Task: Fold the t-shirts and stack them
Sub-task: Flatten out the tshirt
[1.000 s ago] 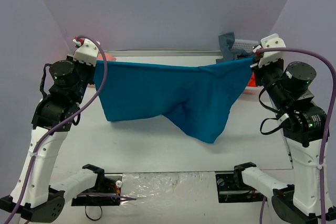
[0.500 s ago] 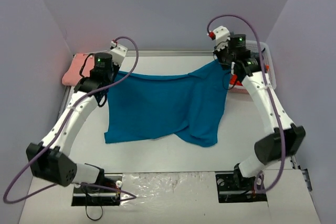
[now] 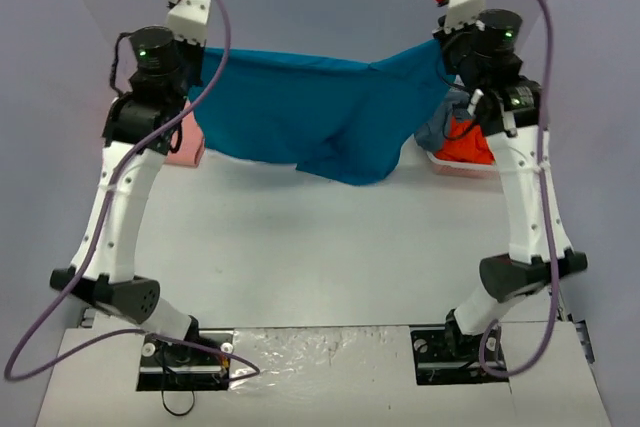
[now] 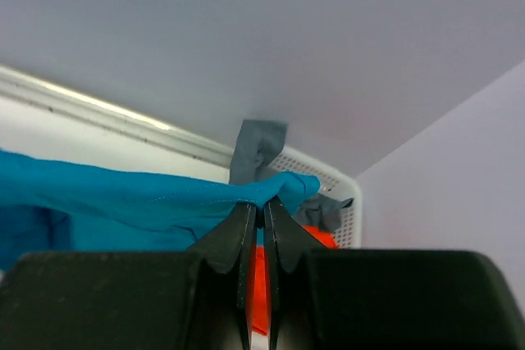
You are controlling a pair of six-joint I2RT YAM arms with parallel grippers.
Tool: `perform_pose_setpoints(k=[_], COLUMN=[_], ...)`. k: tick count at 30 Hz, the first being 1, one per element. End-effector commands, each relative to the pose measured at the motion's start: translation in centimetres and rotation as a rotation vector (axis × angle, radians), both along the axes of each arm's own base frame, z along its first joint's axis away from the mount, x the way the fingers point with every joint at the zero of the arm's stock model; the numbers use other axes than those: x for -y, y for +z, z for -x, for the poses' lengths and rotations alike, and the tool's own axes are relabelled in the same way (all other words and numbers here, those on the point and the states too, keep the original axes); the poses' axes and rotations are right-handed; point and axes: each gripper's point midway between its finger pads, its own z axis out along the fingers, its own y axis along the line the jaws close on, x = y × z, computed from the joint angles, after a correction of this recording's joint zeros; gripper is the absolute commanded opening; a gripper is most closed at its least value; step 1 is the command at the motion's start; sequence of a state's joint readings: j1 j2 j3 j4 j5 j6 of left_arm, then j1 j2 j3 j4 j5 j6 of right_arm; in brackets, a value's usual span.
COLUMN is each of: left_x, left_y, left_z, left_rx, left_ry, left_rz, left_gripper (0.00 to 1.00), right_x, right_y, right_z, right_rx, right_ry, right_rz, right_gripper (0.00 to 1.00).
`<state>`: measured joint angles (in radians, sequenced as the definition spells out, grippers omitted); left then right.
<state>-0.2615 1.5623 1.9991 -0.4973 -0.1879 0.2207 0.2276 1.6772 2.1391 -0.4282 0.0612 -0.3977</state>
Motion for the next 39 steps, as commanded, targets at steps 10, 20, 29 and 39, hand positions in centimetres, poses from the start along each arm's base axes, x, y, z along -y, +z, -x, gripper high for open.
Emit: perform_pose_setpoints(k=[10,20,29,39], left_x=[-1.7,0.6,2.4,3.2], left_y=[-11.0,-20.1,-17.4,-27.5], left_z=[13.7,25.7,21.1,7.3], left_rx=[-0.259,-0.592,-0.492,-0.641], left_ry=[-0.214,-0.702,-0.683,-0.388], left_rz=[-0.213,-0.376,-0.321,-0.194], left_gripper=[0.02,0.55,0.62,0.24], right_x=[1.6,2.0,0.8,-2.4], right_y=[-3.2,-11.1,-14.8,-26.9], right_z=[17.2,25.7,18.0,7.7], right_rx=[-0.010,-0.397,-0.511,-0.735], right_ry=[0.131,0.320,0.294,0.282], right_rz=[-0.038,0.167,0.175,0.116], right_gripper=[0.00,0.61,0.67,0.05])
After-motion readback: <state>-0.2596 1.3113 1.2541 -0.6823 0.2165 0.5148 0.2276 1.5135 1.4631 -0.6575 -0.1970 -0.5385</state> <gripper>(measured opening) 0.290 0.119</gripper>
